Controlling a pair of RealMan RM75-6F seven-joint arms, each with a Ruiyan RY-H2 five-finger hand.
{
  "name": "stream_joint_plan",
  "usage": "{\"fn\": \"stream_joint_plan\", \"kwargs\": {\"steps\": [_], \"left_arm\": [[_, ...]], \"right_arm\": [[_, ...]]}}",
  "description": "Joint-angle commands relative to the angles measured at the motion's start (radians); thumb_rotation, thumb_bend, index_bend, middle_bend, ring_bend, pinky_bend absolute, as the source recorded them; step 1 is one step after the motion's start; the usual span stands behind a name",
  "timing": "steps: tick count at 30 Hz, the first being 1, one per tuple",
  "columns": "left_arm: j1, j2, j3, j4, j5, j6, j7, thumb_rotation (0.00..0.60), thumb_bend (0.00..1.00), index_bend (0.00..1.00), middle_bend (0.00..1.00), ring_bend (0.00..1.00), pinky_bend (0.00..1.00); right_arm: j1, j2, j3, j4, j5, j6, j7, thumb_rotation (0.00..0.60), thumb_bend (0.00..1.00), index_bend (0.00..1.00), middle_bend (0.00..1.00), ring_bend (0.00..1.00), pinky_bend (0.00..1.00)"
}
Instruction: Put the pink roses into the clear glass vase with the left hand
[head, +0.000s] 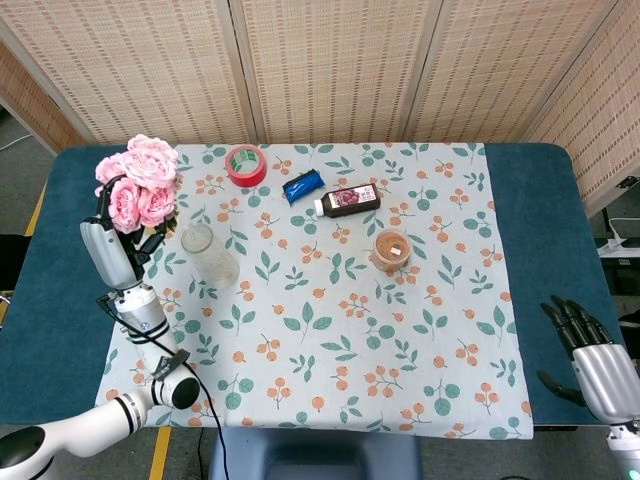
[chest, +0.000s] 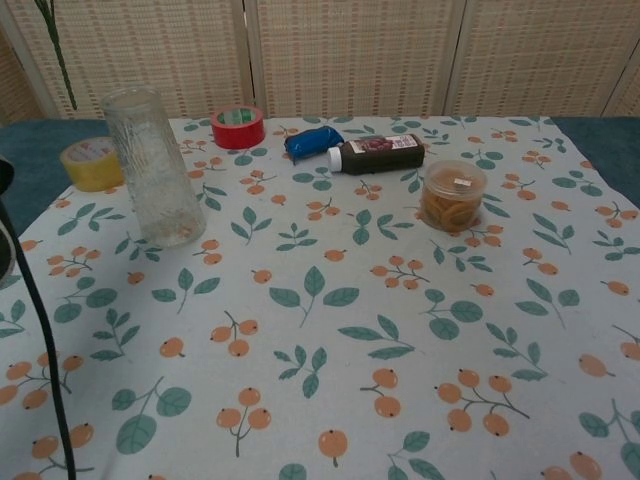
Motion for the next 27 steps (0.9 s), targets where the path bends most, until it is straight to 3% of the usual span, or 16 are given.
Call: {"fn": "stream_joint_plan", "kwargs": {"steps": [1, 14, 27], "left_arm": [[-0.033, -0.01, -0.015, 0.029, 0.009, 0.008, 0.006, 0.6, 0.56, 0.71, 1.0, 1.0, 1.0], [-0.07, 0.008, -0.033, -0.071, -0.009, 0.012, 0.06, 0.6, 0.56, 0.71, 1.0, 1.0, 1.0], [-0.088, -0.056, -0.036, -0.146, -0.062, 0.023, 0.064, 0.6, 0.56, 0.71, 1.0, 1.0, 1.0]], "right_arm": [[0.005, 0.003, -0.003, -0.005, 0.003, -0.013, -0.006, 0.6, 0.12, 0.03, 0.0, 0.0, 0.18], [0.009, 0.006, -0.002, -0.016, 0.018, -0.027, -0.015, 0.6, 0.12, 0.03, 0.0, 0.0, 0.18], [0.012, 0.017, -0.004, -0.022, 0.021, -0.034, -0.006, 0.6, 0.12, 0.03, 0.0, 0.0, 0.19]]}}
